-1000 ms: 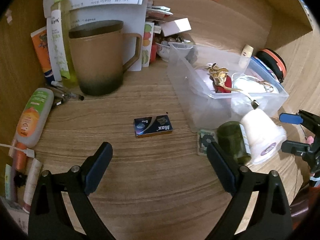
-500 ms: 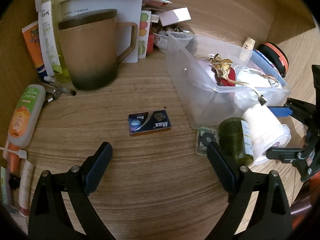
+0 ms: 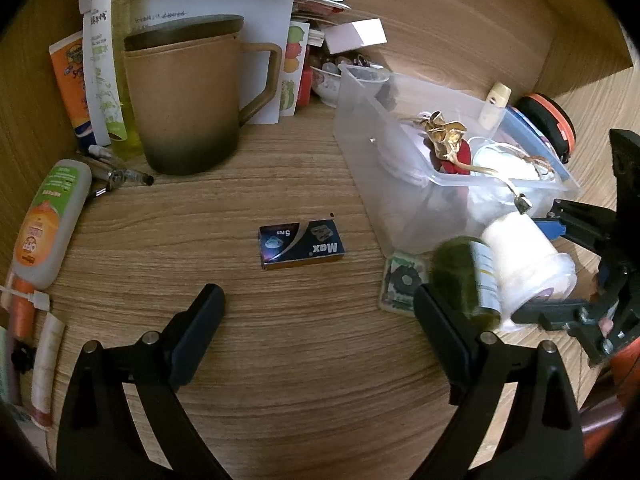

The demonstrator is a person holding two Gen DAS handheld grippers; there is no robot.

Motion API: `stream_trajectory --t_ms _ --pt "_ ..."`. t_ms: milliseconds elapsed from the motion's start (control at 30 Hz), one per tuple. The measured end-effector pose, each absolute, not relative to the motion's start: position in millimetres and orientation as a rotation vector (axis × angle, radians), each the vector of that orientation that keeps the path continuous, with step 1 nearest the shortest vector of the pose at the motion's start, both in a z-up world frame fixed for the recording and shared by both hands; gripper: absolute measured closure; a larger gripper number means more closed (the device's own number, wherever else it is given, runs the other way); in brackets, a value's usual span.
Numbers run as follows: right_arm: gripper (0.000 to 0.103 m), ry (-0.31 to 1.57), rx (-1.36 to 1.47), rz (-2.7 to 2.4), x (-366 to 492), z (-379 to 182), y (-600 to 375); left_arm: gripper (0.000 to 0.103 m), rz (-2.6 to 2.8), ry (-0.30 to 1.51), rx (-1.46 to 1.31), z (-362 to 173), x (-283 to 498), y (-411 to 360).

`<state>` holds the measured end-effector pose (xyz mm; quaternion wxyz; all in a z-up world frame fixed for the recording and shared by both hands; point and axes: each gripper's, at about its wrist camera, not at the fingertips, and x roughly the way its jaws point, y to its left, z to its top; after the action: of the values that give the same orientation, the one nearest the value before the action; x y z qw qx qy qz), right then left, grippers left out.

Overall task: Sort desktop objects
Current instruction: 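Close the right gripper around the white tape roll on the desk, then grasp the blue Max card box with the left gripper while the right holds the tape roll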

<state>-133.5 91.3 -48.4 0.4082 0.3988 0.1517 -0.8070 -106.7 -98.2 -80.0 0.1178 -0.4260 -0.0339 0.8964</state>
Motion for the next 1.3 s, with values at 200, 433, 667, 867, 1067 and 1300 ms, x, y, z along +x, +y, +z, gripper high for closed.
stream_trajectory --t_ms 200,433,667,867,1067,1300 --pt "0.038 0.329 1.022 -2.072 -126 -46 106 0.007 2.634 -0.071 -1.259 -80 -109 -95" --pt "0.04 0.293 1.04 -2.181 -112 -45 139 0.007 2.684 -0.091 -1.268 -76 -120 -97" --pt "0.04 0.268 1.065 -2.317 -105 -45 177 0.007 2.718 -0.02 -1.297 -76 -134 -89" --pt "0.039 0.237 1.061 -2.376 -99 -45 191 0.015 2.722 -0.06 -1.322 -75 -142 -93" --pt "0.031 0.28 1.084 -2.384 -98 -57 181 0.025 2.71 -0.09 -1.368 -81 -148 -97" --pt "0.032 0.185 1.129 -2.368 -103 -62 186 0.025 2.732 -0.001 -1.373 -83 -151 -89"
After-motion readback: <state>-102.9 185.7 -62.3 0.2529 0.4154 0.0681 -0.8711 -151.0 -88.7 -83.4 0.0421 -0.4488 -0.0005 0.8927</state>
